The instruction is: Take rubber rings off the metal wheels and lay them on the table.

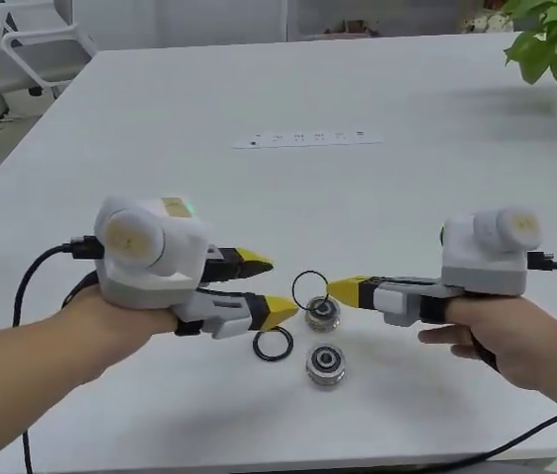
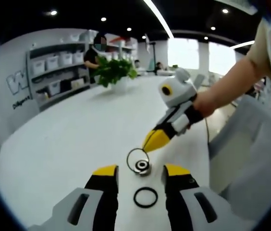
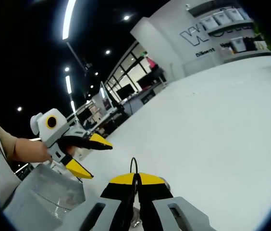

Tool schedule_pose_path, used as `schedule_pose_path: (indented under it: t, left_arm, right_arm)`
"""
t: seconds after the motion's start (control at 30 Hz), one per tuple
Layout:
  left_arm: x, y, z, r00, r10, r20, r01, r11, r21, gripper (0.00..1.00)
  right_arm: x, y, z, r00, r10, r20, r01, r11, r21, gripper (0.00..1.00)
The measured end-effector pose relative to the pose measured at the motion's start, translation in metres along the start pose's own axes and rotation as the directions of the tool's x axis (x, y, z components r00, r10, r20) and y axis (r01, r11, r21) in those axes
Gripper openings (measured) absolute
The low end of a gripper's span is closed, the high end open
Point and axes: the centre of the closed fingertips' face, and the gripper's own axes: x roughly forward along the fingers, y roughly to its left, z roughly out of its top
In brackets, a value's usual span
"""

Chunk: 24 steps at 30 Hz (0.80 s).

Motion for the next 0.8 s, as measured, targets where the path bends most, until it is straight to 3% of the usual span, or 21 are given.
schedule_pose_path:
  t: [0.37, 0.8]
  left_arm:
    - [-0.030, -0.003, -0.005, 0.9994, 0.022, 0.027, -0.021, 0.999, -0.028, 0.46]
    - [-0.045, -0.007, -0.015, 0.9991, 0.038, 0.019, -0.037, 0.998, -0.041, 0.54]
  right_arm:
    - [0.012, 0.014, -0.005, 0.9988, 0.038, -0.033, -0.038, 0.999, 0.004, 0.00]
    - [0.025, 0.018, -0.024, 0.9922, 0.071, -0.103, -0.068, 0.997, 0.030, 0.00]
